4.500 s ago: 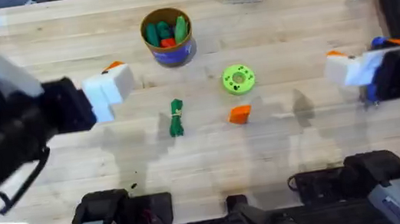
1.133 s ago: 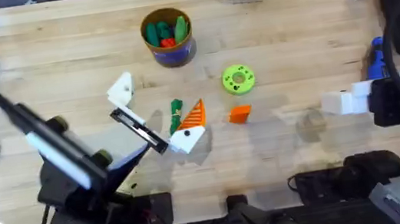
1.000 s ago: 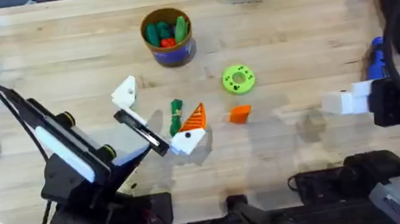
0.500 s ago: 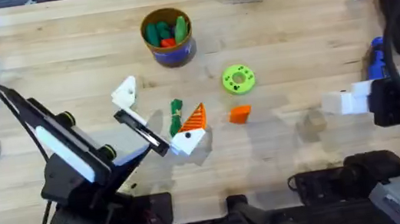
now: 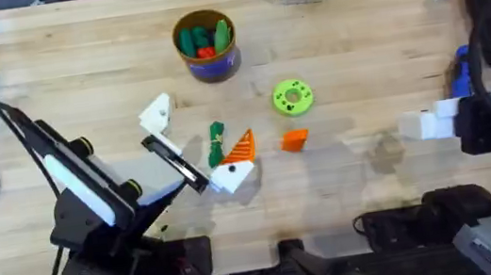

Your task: Pick up the gripper from the table and insert it into the empty holder that is missing its gripper. Then pick up a screw, insert it into the mounting hole, and use the screwdriver to tighten it. Finally, clean up the table by picking up the vegetable and placing it into the bucket.

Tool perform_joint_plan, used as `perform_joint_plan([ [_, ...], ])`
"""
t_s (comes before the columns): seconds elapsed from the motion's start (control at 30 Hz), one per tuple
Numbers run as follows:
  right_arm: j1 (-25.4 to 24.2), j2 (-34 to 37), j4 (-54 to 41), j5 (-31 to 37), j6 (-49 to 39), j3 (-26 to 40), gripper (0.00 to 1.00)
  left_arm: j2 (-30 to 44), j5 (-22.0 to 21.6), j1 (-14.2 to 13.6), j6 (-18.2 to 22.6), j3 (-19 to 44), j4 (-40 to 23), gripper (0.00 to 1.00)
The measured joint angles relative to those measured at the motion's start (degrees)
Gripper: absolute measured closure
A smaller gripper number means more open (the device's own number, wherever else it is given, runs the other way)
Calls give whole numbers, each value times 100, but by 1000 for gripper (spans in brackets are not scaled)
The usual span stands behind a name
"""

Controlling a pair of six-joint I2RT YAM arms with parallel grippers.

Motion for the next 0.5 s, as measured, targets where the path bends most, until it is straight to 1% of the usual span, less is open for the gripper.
perform_joint_plan([
  [0.07, 0, -1, -2, 20, 0, 0, 10, 0, 237, 0, -1, 0, 0, 14],
  [0.2, 0, 0, 135, 83, 0, 0, 9, 0, 957, 0, -50, 0, -21, 13],
  [0.3, -2, -1, 579, 54, 6, 0, 10, 0, 1391, -2, -338, 0, -41, 14],
  [0.37, -11, 0, 897, -116, 9, 0, 9, 0, 1563, -2, -538, 0, -53, 14],
  [0.5, -11, -1, 1681, -815, 32, 2, 10, 0, 1812, -1, -790, 0, -87, 14],
])
